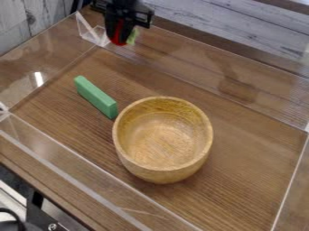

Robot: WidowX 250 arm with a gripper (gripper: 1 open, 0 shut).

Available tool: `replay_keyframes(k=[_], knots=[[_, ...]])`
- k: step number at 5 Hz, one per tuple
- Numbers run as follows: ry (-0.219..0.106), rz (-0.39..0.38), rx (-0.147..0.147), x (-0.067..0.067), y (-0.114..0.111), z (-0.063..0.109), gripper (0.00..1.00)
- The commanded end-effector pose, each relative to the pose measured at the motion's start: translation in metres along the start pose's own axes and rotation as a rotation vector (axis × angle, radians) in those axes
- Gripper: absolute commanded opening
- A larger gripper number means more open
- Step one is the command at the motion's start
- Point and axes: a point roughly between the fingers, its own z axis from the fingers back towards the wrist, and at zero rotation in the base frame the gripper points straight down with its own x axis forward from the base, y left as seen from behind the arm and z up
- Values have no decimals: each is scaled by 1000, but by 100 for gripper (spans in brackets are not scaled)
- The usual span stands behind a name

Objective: Move the red object to the left side of the table

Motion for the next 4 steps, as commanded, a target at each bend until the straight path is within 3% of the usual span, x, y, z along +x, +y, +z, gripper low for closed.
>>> replay_keyframes(k=[1, 3, 4], knots=[[-48, -28, 18, 9, 14, 9, 0], [-16, 1, 26, 16, 29, -9, 0], [-16, -41, 11, 19, 35, -9, 100]])
